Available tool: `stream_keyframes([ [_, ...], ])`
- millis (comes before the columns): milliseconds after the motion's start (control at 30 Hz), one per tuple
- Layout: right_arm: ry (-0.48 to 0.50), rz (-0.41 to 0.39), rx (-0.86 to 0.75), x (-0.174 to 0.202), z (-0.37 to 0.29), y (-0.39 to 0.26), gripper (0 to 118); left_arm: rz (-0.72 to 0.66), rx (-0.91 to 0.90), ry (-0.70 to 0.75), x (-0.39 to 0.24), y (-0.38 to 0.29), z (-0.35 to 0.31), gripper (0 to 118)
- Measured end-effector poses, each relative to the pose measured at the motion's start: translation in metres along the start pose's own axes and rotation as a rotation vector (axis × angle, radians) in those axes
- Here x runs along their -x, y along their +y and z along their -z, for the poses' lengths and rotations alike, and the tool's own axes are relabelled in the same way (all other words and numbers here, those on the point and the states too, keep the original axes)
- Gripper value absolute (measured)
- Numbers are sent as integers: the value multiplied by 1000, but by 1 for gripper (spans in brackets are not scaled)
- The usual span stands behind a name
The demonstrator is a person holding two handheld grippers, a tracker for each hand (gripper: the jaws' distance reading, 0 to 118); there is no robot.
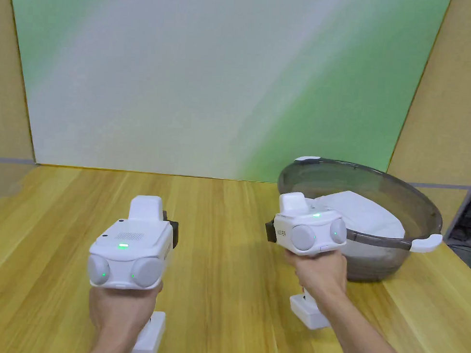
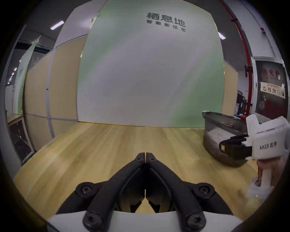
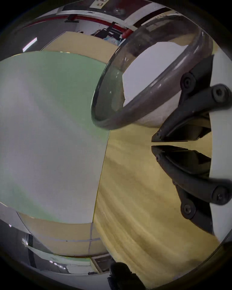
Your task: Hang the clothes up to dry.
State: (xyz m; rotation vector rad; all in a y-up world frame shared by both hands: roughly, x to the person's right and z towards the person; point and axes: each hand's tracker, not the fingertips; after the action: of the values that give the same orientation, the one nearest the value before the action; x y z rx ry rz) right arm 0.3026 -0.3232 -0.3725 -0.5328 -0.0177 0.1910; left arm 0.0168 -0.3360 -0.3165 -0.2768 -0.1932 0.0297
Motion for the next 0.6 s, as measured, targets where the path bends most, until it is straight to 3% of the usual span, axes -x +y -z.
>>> stream_keyframes([
  [100, -3, 31, 24, -45, 13, 3, 10, 9, 4, -1, -21, -1, 7, 0],
  [200, -75, 19, 48, -77, 28, 6, 10, 7, 11, -23, -33, -2, 13, 0],
  [300, -87, 65, 46, -103, 33, 6, 10, 22, 16, -29, -40, -3, 20, 0],
  [467, -66, 108, 21, -106, 25, -5, 10, 28, 12, -11, -35, -2, 23, 0],
  [600, -51, 178, -95, -82, -3, -18, 10, 22, 4, 5, -24, 2, 15, 0],
])
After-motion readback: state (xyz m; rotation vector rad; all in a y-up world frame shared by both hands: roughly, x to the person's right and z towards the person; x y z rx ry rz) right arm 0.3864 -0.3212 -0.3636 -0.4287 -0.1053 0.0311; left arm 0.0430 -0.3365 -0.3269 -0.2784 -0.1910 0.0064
